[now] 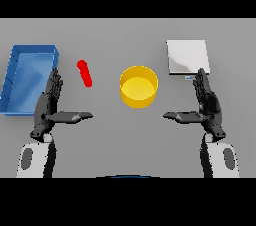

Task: Pick up the red beaker and tilt it to pour out 1 green nut into yellow bowl. Pick up the yellow bowl and place it on the metallic measuring scale.

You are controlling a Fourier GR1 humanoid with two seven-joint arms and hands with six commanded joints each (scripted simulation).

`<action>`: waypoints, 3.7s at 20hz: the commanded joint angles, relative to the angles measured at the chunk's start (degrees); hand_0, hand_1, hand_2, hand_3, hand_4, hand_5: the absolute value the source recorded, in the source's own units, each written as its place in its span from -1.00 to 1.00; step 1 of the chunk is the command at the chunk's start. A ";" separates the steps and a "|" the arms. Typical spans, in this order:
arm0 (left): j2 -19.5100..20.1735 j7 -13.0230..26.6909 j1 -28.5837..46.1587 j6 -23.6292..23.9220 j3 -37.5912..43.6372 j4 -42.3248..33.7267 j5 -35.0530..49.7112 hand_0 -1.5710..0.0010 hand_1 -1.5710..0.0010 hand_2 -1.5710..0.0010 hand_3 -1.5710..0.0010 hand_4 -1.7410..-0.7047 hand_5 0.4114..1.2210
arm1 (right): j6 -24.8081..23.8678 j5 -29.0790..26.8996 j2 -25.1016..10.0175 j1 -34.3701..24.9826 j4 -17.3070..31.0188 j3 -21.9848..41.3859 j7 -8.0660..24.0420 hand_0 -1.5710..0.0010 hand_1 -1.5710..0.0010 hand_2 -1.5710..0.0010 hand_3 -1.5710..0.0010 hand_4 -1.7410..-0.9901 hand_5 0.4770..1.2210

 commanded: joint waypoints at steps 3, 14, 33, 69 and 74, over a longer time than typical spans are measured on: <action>-0.12 0.00 0.09 0.14 -0.18 -0.09 -0.07 1.00 1.00 1.00 1.00 0.16 -0.39 | 0.00 -0.15 -0.15 -0.13 0.11 -0.13 0.03 1.00 1.00 1.00 1.00 0.78 -0.73; 3.85 3.73 7.29 -1.30 -7.80 -12.16 -8.53 1.00 1.00 1.00 1.00 0.16 -0.40 | -2.58 14.13 -4.93 4.76 -6.56 6.39 -5.36 1.00 1.00 1.00 1.00 0.66 -0.67; 3.76 -1.96 -19.90 -0.64 -1.21 23.70 -9.97 1.00 1.00 1.00 1.00 0.05 -0.39 | 0.67 9.74 -5.17 4.27 -6.59 5.32 -6.16 1.00 1.00 1.00 1.00 0.37 -0.59; 2.45 -10.36 -33.25 1.32 3.11 34.17 -5.71 -0.98 -0.98 -0.98 -0.98 -0.97 0.78 | -0.48 11.07 -4.76 5.41 -7.36 5.68 -7.58 1.00 1.00 1.00 1.00 0.39 -0.53; 3.92 -7.81 -33.74 1.20 0.87 32.31 -8.97 -0.98 -0.98 -0.98 -0.98 -0.97 0.80 | -0.79 11.76 -5.08 5.28 -7.63 5.76 -7.96 1.00 1.00 1.00 1.00 0.39 -0.51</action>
